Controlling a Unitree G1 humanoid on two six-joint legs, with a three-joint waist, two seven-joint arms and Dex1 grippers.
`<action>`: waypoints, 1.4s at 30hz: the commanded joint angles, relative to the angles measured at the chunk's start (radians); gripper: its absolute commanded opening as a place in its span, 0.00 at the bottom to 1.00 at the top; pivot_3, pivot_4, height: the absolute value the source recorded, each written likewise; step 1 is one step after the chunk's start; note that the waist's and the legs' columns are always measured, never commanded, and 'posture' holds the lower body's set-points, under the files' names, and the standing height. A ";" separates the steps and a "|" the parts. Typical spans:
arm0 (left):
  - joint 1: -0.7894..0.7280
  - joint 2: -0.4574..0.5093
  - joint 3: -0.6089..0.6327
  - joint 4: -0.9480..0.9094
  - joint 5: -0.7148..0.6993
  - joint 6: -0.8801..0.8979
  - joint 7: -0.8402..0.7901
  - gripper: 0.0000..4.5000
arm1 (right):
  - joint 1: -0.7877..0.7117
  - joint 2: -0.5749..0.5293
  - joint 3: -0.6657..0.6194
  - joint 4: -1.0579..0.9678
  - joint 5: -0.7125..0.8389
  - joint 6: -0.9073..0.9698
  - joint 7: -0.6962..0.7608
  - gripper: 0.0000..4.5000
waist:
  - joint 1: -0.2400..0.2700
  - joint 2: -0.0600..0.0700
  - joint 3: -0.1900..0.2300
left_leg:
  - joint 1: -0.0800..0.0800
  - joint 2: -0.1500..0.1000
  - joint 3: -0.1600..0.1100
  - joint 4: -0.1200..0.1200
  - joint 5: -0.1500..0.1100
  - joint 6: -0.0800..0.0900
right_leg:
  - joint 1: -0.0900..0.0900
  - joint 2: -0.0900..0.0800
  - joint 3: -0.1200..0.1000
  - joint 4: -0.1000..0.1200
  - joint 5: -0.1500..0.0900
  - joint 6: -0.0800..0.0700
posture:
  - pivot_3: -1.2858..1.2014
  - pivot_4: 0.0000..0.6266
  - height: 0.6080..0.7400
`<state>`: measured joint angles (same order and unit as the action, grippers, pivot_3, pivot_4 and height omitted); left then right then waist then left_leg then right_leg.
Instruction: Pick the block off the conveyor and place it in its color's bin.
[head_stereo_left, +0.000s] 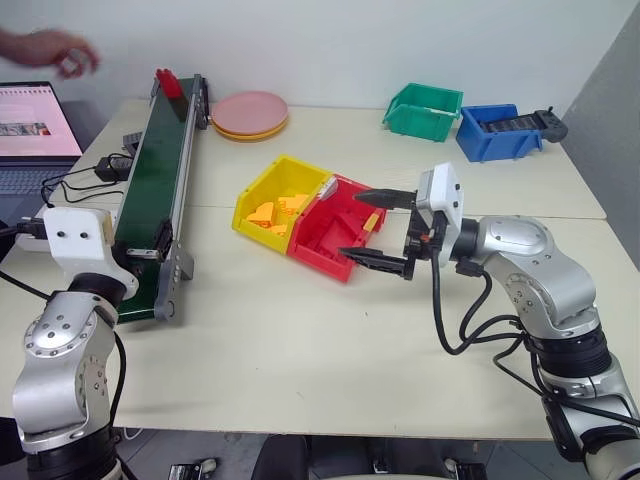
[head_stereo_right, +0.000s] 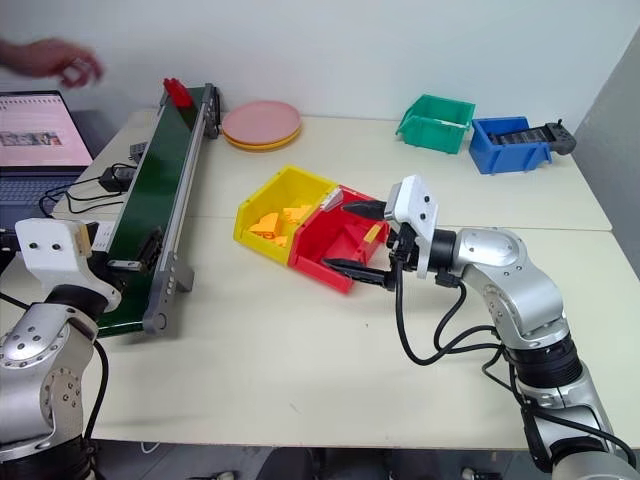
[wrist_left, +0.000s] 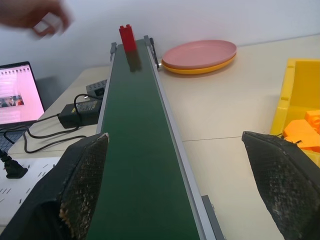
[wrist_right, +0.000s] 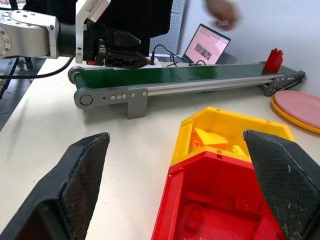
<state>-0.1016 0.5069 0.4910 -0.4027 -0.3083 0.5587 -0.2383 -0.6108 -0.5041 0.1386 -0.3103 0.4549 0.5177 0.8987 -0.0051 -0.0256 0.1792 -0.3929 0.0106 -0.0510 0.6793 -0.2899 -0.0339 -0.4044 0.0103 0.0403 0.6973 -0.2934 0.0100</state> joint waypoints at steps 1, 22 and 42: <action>-0.003 0.009 0.009 -0.017 0.003 -0.023 0.003 0.99 | -0.018 -0.011 -0.017 -0.041 0.017 0.005 0.005 1.00 | 0.000 0.000 0.000 | 0.000 0.000 0.000 0.000 0.000 0.000 | 0.000 0.000 0.000 0.000 0.000 0.000 | 0.52 0.24 1.00; 0.092 0.019 -0.001 -0.071 -0.008 -0.032 -0.035 0.99 | -0.043 -0.053 -0.036 -0.026 0.099 0.073 0.092 1.00 | 0.000 0.000 0.000 | 0.000 0.000 0.000 0.000 0.000 0.000 | 0.000 0.000 0.000 0.000 0.000 0.000 | 0.52 0.24 1.00; -0.005 0.053 0.064 0.029 -0.053 0.214 0.056 0.99 | -0.099 -0.077 -0.029 -0.036 0.105 0.137 0.089 1.00 | 0.000 0.000 0.000 | 0.000 0.000 -0.001 0.000 0.000 0.000 | 0.000 0.000 -0.001 0.000 0.000 0.000 | 0.52 0.24 1.00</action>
<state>-0.0940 0.5394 0.5196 -0.3689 -0.3606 0.7698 -0.1871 -0.6900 -0.5712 0.1370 -0.3137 0.5390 0.6631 0.9802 -0.0052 -0.0256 0.1792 -0.3933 0.0105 -0.0517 0.6789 -0.2899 -0.0338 -0.4047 0.0102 0.0399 0.6968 -0.2934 0.0100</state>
